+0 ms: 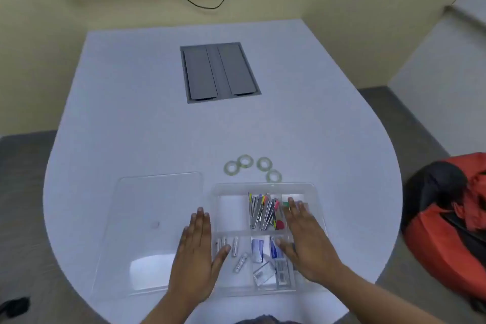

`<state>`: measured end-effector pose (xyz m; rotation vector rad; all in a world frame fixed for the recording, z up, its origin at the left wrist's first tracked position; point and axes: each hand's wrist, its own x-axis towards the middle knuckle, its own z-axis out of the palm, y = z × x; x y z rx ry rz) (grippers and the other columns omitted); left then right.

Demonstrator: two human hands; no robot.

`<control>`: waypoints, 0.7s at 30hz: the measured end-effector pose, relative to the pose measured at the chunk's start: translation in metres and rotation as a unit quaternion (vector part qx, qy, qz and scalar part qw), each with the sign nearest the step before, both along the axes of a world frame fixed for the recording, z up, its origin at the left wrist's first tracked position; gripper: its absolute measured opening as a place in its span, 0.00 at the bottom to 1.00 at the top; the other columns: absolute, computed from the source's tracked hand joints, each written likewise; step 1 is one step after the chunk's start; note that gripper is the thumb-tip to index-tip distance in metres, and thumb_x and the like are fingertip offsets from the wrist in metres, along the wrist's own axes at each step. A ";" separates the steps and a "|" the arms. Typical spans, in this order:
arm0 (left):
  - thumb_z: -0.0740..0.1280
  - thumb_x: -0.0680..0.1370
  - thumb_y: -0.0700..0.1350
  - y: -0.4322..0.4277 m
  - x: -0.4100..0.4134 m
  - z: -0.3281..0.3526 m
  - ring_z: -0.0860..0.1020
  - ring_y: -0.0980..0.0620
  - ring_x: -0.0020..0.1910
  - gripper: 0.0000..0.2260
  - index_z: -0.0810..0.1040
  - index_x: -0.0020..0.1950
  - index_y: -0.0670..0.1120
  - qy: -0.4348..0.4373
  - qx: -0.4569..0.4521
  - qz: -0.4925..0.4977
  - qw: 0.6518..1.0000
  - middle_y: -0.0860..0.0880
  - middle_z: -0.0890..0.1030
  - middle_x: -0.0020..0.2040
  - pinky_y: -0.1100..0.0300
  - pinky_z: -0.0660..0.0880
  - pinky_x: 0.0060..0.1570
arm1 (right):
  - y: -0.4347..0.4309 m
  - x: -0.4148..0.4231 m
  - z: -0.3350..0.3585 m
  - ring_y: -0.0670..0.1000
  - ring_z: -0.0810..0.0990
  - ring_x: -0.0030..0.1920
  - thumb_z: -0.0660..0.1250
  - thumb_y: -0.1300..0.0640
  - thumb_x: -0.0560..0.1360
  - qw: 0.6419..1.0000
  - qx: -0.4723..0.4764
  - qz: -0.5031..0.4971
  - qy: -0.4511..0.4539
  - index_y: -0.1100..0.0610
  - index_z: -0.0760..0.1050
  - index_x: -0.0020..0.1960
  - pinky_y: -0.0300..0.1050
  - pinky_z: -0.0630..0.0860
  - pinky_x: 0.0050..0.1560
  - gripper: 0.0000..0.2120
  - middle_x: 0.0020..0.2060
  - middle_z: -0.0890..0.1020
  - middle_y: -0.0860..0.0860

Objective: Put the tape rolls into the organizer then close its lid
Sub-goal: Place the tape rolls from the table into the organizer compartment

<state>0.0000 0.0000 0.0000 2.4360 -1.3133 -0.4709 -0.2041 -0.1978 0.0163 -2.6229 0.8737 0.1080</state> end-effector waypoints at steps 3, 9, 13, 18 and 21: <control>0.37 0.73 0.71 0.008 -0.007 -0.013 0.32 0.56 0.75 0.38 0.30 0.74 0.48 0.014 0.027 -0.014 0.999 0.51 0.31 0.76 0.64 0.32 0.72 | 0.013 -0.008 -0.018 0.49 0.34 0.77 0.46 0.34 0.78 0.997 0.007 0.018 0.070 0.47 0.33 0.77 0.50 0.44 0.77 0.36 0.77 0.35 0.45; 0.45 0.80 0.61 0.020 -0.003 -0.029 0.33 0.54 0.75 0.32 0.31 0.74 0.49 -0.006 0.038 -0.056 0.998 0.52 0.33 0.76 0.64 0.31 0.70 | 0.021 -0.016 -0.033 0.49 0.30 0.75 0.44 0.32 0.77 0.994 0.000 0.017 0.110 0.46 0.26 0.74 0.50 0.39 0.77 0.38 0.76 0.32 0.46; 0.45 0.80 0.61 0.023 0.002 -0.035 0.35 0.54 0.76 0.32 0.30 0.74 0.50 -0.003 0.044 -0.076 0.996 0.54 0.30 0.75 0.63 0.31 0.71 | 0.024 -0.014 -0.034 0.51 0.29 0.75 0.45 0.31 0.76 0.993 0.008 0.018 0.118 0.48 0.25 0.74 0.51 0.41 0.77 0.40 0.76 0.31 0.47; 0.44 0.78 0.66 0.025 0.014 -0.037 0.35 0.57 0.76 0.34 0.32 0.74 0.50 0.019 0.026 -0.055 0.998 0.55 0.35 0.76 0.63 0.35 0.73 | 0.023 -0.012 -0.035 0.53 0.28 0.75 0.48 0.31 0.76 0.988 0.009 0.027 0.153 0.52 0.21 0.72 0.53 0.42 0.77 0.45 0.75 0.29 0.50; 0.39 0.76 0.69 0.027 0.028 -0.038 0.36 0.57 0.76 0.35 0.31 0.74 0.50 0.022 0.034 -0.042 0.998 0.55 0.36 0.76 0.61 0.36 0.75 | 0.023 -0.010 -0.035 0.52 0.27 0.74 0.50 0.31 0.75 0.986 0.017 0.027 0.166 0.52 0.20 0.71 0.53 0.43 0.77 0.46 0.75 0.28 0.50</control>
